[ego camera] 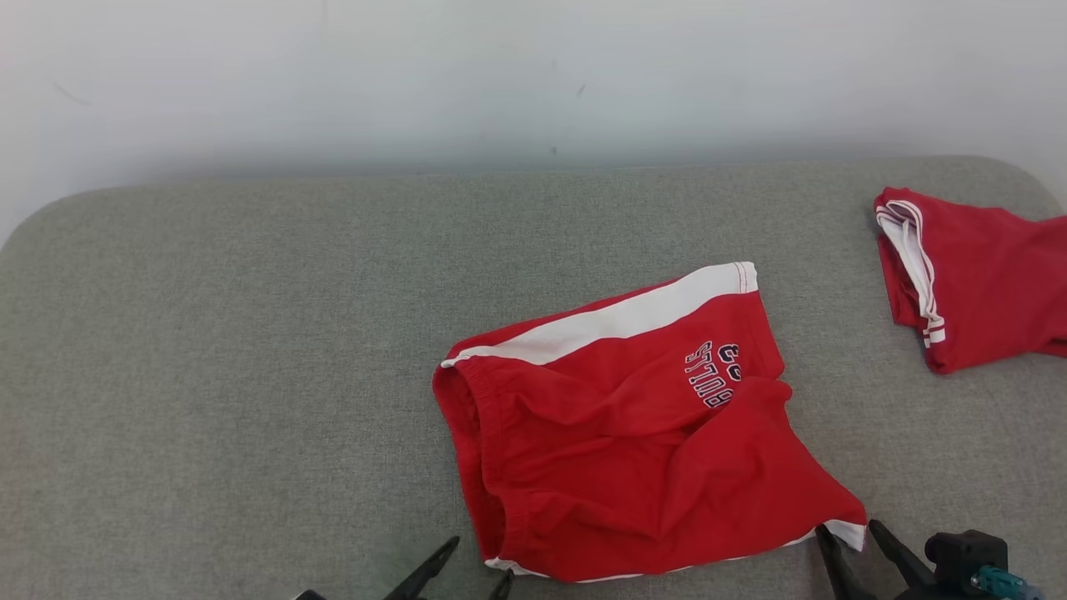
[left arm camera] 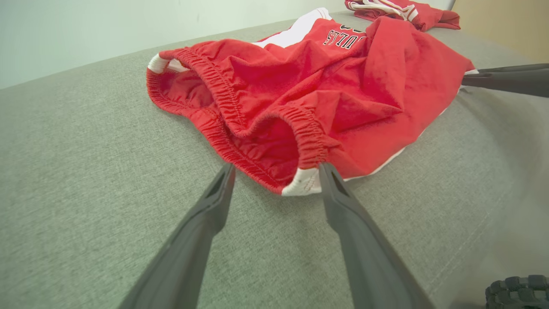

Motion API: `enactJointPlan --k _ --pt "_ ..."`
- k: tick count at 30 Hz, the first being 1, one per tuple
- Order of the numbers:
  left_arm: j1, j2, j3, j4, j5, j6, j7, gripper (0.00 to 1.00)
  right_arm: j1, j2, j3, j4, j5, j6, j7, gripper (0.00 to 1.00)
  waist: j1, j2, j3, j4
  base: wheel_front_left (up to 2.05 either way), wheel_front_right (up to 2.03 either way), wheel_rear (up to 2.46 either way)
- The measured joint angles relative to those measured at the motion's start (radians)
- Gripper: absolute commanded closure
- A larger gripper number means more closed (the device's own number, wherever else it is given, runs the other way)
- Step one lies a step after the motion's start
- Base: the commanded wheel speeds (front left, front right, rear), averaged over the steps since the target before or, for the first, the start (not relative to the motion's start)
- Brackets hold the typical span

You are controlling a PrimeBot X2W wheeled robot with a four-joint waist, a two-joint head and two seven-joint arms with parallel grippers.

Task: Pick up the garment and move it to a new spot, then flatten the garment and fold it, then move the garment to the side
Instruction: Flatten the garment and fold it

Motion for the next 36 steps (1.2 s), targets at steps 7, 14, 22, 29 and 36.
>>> enactJointPlan --k 7,14,22,29,36 --pt "-0.040 0.006 -0.052 0.045 0.008 -0.006 0.000 0.00 -0.003 0.000 0.004 -0.014 -0.005 0.000 0.018 0.00 0.0000 0.0000 0.010 -0.014 0.00 0.00 0.00" --pt "-0.100 -0.016 -0.087 0.142 -0.023 -0.010 0.000 1.00 -0.058 0.013 0.028 0.034 -0.016 0.000 0.027 0.87 0.0000 0.0000 0.027 -0.028 0.00 0.00 0.00" --pt "-0.137 -0.031 -0.137 0.203 -0.094 -0.012 0.001 1.00 -0.073 0.012 0.052 0.071 -0.007 0.000 -0.013 1.00 0.0000 0.0000 0.018 -0.023 0.00 0.00 0.00" --pt "-0.109 0.016 -0.043 0.051 -0.113 -0.010 0.000 1.00 -0.070 -0.021 0.083 -0.045 0.006 0.000 0.001 1.00 0.0000 0.0000 -0.003 -0.020 0.00 0.00 0.00" --pt "-0.338 0.125 -0.041 -0.058 -0.106 -0.010 0.026 1.00 -0.321 -0.074 0.144 -0.170 0.001 0.000 0.112 1.00 0.0000 0.0001 0.021 -0.023 0.00 0.00 0.00"
